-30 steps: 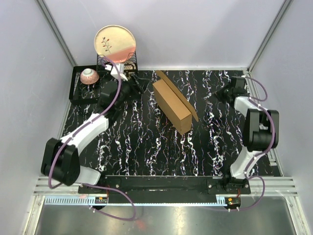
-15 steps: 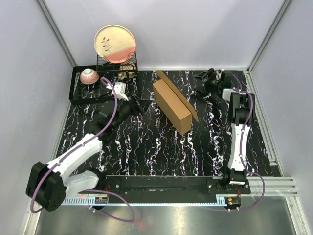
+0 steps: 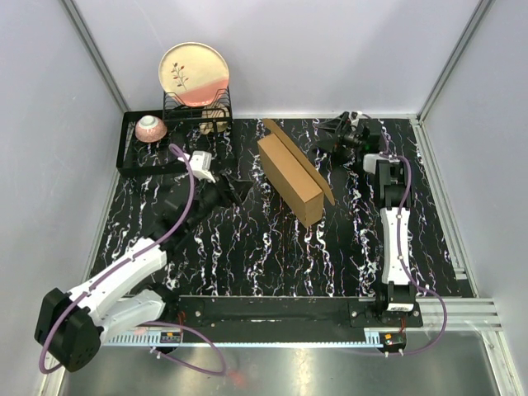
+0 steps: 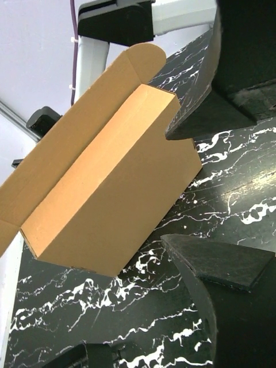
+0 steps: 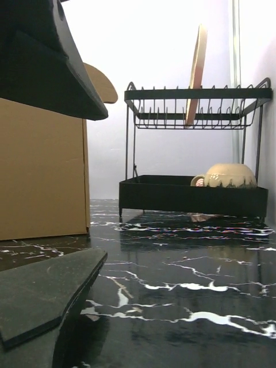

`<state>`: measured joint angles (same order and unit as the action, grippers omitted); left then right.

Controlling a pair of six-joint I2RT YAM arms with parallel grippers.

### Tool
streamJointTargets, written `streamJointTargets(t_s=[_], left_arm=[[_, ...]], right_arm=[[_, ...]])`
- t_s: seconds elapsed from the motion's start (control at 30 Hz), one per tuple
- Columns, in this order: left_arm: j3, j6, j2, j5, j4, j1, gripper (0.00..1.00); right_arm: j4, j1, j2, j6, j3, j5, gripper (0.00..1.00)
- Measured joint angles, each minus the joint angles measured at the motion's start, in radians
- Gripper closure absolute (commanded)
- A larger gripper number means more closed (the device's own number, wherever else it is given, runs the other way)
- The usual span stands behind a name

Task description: Fold the paper box

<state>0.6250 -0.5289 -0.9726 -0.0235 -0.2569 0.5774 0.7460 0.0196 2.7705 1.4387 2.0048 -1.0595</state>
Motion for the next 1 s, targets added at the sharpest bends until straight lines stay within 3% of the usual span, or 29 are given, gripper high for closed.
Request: streamJointTargets(t_s=[0.13,0.33,0.5,0.57,0.63,0.8,1.0], left_arm=[[-0.032,-0.003,0.029,0.016,0.013,0.002,0.30],[-0.034,-0.022,0.029,0.017,0.029,0.003,0.30],[-0.039,-0.033,0.029,0.017,0.031,0.005,0.30],[-0.041,-0.038,0.029,0.017,0.034,0.006,0.30],[-0.042,-0.041,0.029,0.017,0.035,0.009,0.30],[-0.042,-0.044,0.035,0.017,0.045,0.015,0.30],[-0.042,-0.044,0.068,0.017,0.046,0.024,0.30]], right_arm=[[0.061,0.003,-0.021,0.041,-0.063,-0.004,0.00],[0.510,0.018,0.089,0.372,-0.058,0.034,0.00],[0.547,0.018,0.082,0.485,-0.064,0.021,0.00],[0.531,0.020,0.059,0.428,-0.104,0.018,0.00],[0.413,0.019,0.004,0.300,-0.151,0.014,0.00],[-0.142,0.024,-0.147,-0.045,-0.155,0.059,0.00],[-0.667,0.045,-0.299,-0.348,-0.017,0.222,0.00]])
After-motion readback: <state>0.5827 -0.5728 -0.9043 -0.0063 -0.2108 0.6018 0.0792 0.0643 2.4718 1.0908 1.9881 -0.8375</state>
